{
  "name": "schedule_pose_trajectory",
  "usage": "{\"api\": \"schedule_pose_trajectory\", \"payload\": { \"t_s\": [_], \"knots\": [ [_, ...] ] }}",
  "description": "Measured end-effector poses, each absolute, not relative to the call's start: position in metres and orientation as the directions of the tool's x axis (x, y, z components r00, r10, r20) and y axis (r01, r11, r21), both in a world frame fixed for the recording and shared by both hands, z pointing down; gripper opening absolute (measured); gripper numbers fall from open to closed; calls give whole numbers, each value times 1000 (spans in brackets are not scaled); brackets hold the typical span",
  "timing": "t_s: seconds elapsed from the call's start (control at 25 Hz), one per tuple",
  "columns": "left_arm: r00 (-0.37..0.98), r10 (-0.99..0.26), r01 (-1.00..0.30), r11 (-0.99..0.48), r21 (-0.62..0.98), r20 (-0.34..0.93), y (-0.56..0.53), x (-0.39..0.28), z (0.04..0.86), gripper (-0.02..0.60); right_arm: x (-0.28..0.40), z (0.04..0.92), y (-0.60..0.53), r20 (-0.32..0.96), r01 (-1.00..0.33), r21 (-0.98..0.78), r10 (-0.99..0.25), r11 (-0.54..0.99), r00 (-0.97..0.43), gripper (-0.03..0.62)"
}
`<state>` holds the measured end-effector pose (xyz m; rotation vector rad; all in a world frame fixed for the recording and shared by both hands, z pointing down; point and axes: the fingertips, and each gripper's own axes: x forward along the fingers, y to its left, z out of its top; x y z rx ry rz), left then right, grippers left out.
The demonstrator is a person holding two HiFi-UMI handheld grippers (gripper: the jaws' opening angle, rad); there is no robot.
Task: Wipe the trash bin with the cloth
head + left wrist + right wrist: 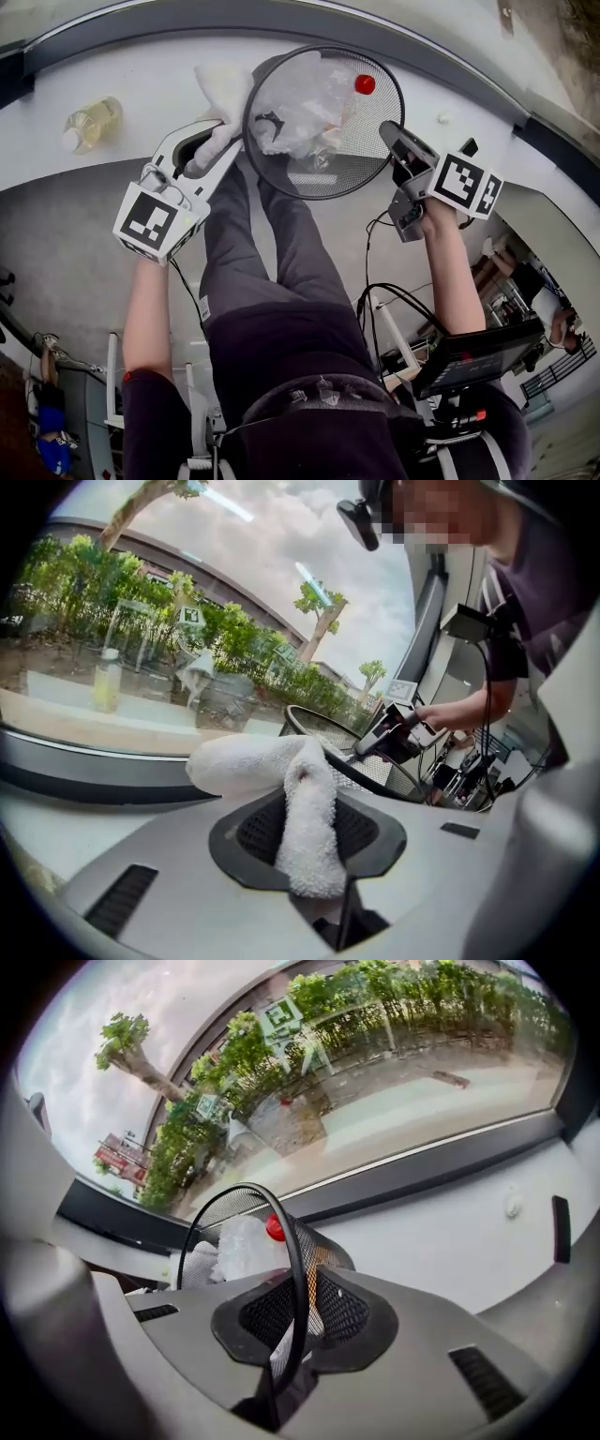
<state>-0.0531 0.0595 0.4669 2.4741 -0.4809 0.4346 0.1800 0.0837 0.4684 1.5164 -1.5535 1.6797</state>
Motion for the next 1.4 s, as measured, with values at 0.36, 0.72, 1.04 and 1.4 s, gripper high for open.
{"api": "schedule_pose_trajectory", "payload": {
  "t_s": [0.36, 0.72, 1.04, 1.4],
  "knots": [
    [867, -96, -346, -821, 453, 489, 133, -37, 462, 92, 186, 459, 95, 850, -841, -464, -406, -277, -336, 44],
    [804, -304, -523, -769, 366, 510, 46, -50, 486, 92, 207, 452, 41, 890, -950, -263, -339, 166, -305, 75],
    [843, -322, -484, -803, 347, 430, -27, 2, 468, 91, 219, 474, 18, 916, -949, -192, -302, 248, -264, 14],
    [864, -238, -429, -811, 399, 444, 53, -24, 471, 91, 212, 461, 62, 869, -891, -409, -383, -198, -313, 32]
  ]
}}
